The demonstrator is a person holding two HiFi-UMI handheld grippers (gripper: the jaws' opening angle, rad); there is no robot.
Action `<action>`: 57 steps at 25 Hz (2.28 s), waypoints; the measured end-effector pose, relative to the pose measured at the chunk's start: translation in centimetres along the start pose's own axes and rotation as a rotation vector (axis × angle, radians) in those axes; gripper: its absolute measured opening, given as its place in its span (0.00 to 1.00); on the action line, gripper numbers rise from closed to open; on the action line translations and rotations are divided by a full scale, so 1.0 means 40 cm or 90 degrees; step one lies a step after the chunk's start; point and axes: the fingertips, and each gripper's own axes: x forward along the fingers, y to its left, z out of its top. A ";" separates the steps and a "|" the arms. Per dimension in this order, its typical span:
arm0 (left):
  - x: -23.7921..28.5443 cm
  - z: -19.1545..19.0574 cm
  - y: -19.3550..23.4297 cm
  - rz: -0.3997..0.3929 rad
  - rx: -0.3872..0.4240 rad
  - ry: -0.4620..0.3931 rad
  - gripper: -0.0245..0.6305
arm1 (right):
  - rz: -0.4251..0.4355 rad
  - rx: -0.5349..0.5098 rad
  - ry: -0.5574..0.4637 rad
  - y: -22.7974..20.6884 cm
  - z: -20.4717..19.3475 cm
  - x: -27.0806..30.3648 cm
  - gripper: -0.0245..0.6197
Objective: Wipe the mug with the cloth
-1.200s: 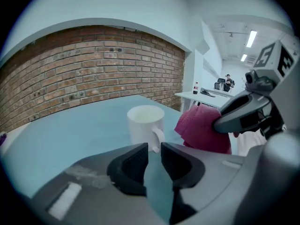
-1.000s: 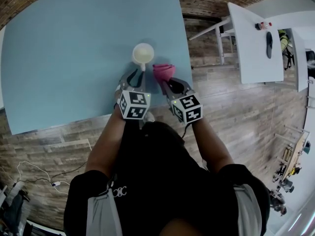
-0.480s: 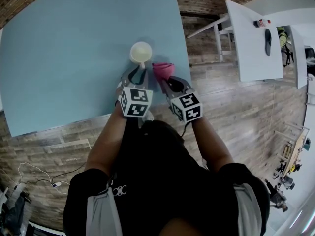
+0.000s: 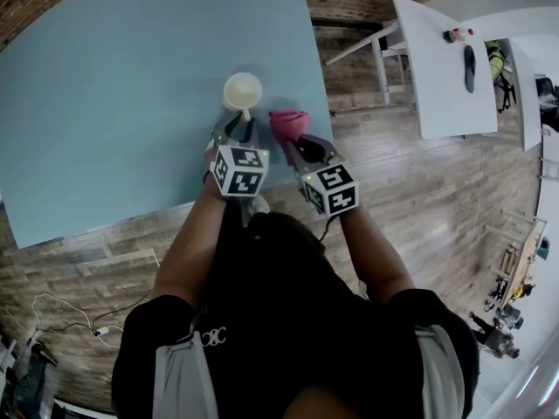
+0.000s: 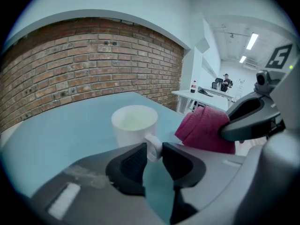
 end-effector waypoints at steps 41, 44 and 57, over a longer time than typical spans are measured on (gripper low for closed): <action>-0.040 -0.049 -0.076 -0.129 0.050 0.027 0.11 | 0.036 -0.247 0.010 0.096 0.084 0.085 0.10; -0.062 -0.064 -0.084 -0.153 0.058 0.032 0.11 | 0.048 -0.254 0.023 0.111 0.065 0.098 0.10; -0.143 -0.135 -0.101 -0.216 0.102 0.066 0.11 | 0.072 -0.168 0.064 0.140 -0.014 0.193 0.10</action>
